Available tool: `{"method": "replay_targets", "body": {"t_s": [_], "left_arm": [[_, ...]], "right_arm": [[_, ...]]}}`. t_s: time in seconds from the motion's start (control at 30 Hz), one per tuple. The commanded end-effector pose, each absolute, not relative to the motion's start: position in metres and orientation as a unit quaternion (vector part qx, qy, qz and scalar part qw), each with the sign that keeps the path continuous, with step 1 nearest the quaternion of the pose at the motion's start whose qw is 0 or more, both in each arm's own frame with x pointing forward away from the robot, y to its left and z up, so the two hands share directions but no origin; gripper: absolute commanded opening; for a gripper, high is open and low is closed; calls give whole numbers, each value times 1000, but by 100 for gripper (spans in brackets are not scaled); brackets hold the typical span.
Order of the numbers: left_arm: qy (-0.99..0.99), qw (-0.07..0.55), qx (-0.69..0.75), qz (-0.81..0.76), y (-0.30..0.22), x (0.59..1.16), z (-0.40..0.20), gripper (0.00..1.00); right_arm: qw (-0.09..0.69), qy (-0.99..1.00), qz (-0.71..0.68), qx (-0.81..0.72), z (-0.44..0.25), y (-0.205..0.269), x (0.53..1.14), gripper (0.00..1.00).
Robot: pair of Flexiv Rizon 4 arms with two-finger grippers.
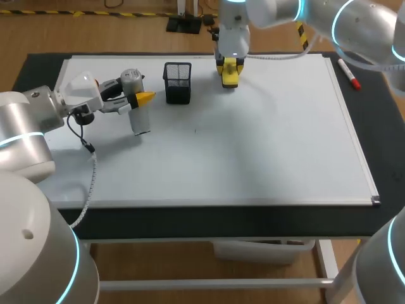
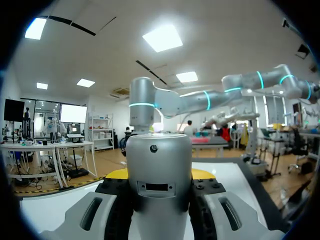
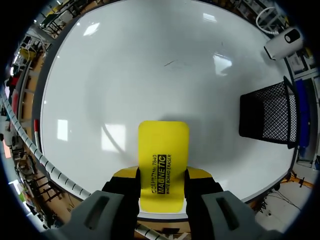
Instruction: Pick up the inspection probe, press it on each red-marked spot on the whiteboard one by one, put down the probe, pick up the eraser, and wipe off all the red marks.
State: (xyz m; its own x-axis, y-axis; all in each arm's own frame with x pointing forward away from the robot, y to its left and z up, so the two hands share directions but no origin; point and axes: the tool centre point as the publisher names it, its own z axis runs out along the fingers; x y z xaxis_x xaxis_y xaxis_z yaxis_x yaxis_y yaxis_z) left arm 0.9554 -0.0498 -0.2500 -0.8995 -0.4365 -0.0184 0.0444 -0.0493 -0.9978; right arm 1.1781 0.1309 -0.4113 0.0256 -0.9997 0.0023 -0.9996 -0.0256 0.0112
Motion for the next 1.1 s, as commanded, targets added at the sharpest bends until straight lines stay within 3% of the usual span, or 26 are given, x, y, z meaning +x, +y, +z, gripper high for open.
{"method": "replay_targets", "body": {"t_s": [0.03,1.1], "left_arm": [[668,170,-146,-710,-49,955,-250,0],[668,170,-146,-710,-49,955,-250,0]], "right_arm": [[19,-701,-9,713,-414,132,1187,0],[22,-705,-12,708,-427,130,1191,0]]}}
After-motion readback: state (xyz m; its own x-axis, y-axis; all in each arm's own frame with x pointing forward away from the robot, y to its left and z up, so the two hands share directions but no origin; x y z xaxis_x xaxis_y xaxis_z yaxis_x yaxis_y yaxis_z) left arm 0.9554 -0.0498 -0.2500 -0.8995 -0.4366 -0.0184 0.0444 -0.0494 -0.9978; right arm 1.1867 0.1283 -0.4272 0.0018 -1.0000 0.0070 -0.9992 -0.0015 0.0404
